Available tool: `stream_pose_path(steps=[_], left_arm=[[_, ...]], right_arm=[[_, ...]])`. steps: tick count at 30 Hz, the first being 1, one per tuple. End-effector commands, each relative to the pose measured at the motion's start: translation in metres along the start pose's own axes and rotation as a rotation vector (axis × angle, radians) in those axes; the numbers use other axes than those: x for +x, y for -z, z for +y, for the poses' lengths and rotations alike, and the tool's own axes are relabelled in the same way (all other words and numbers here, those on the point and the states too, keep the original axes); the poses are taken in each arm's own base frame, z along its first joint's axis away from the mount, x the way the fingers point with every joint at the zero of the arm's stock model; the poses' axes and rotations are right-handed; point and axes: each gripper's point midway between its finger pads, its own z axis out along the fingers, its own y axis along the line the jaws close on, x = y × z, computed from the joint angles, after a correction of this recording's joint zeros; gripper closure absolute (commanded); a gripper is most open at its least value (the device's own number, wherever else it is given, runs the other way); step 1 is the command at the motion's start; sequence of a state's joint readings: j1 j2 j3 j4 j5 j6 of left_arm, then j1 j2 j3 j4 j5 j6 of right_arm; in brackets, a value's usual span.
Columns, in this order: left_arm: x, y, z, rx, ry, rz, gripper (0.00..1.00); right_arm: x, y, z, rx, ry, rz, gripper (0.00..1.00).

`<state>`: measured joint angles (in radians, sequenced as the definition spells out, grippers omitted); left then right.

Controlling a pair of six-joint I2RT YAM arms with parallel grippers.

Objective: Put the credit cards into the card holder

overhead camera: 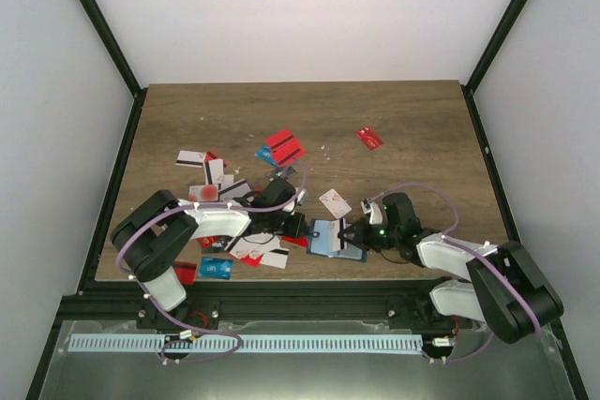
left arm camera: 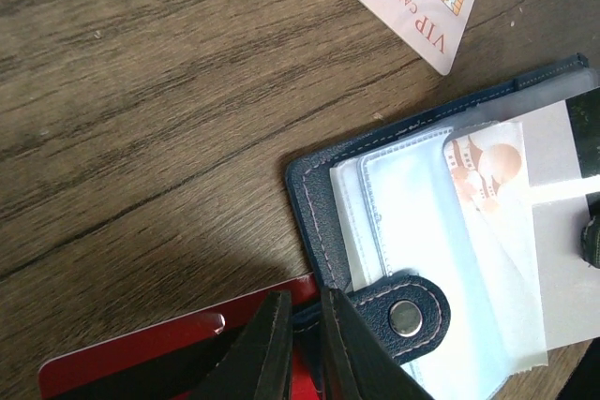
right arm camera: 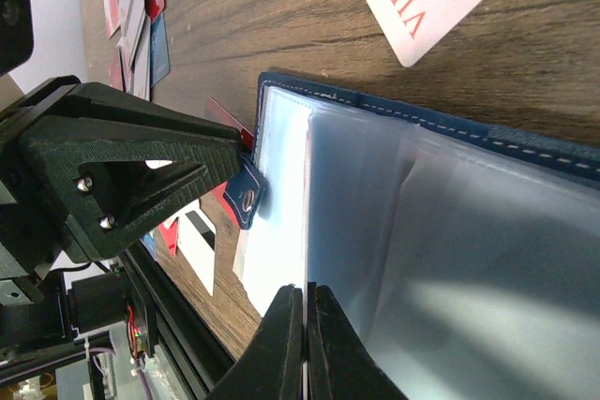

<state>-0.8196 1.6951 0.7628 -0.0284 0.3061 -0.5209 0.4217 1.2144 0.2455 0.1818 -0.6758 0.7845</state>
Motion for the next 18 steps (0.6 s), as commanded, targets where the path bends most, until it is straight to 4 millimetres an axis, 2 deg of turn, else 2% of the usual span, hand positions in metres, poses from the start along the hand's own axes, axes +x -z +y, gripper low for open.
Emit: stream_pose_path(steps=[1, 12, 18], left_arm=[[0.014, -0.005, 0.004, 0.005, 0.032, 0.035, 0.89], [0.026, -0.002, 0.008, 0.022, 0.135, 0.033, 0.91], [0.029, 0.004, 0.004, 0.04, 0.16, 0.021, 0.91]], right_arm=[[-0.005, -0.001, 0.004, -0.035, -0.007, -0.023, 0.99], [0.008, -0.007, -0.002, -0.07, -0.044, 0.028, 0.99], [0.006, -0.01, -0.004, -0.068, -0.054, 0.025, 0.99]])
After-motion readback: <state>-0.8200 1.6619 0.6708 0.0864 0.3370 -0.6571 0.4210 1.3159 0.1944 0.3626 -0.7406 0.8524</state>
